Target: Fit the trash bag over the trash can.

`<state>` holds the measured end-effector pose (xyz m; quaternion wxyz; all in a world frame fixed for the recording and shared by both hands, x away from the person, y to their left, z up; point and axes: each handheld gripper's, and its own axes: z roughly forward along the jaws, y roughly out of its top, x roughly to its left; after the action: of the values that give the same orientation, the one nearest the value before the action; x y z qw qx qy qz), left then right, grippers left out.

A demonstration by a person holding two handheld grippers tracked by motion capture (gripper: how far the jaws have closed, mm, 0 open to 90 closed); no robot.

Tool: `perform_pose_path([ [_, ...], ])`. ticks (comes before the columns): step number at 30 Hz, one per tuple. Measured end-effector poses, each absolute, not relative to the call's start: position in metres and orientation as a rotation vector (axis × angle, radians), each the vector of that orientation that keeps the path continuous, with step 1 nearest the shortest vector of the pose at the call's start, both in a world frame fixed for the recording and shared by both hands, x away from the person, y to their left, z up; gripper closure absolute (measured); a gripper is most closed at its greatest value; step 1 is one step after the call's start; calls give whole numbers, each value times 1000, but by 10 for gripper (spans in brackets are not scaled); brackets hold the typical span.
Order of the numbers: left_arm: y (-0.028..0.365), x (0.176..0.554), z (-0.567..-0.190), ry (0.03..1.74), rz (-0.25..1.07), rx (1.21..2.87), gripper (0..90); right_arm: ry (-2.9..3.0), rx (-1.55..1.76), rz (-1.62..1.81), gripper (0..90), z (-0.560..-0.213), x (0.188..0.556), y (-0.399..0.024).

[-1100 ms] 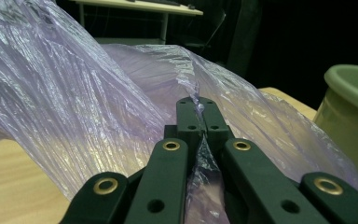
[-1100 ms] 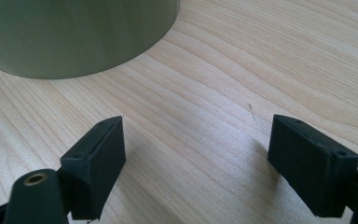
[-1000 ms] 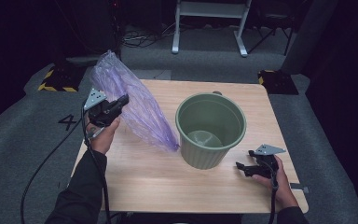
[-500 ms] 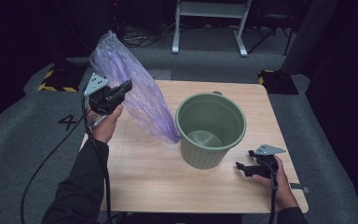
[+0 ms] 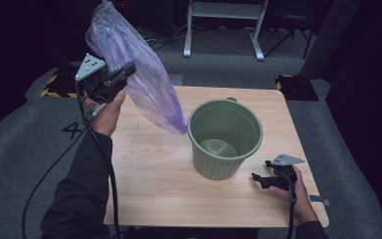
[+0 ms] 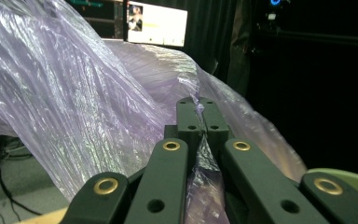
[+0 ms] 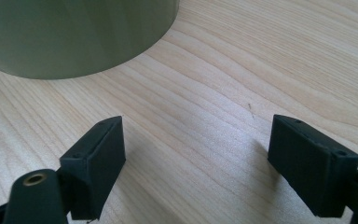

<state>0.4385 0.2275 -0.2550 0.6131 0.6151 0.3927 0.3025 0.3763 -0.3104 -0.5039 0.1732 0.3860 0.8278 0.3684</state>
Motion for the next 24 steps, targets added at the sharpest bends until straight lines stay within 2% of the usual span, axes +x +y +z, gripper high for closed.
perform_pose_path([
  [14, 209, 435, -217, 828, 643, 1347, 892, 2348, 1095, 1045, 187, -504, 376, -310],
  [21, 185, 428, -212, 774, 623, 1344, 893, 2348, 1095, 1045, 187, -504, 376, -310],
  [24, 177, 427, -197, 753, 617, 1349, 893, 2348, 1095, 1045, 187, -504, 376, -310],
])
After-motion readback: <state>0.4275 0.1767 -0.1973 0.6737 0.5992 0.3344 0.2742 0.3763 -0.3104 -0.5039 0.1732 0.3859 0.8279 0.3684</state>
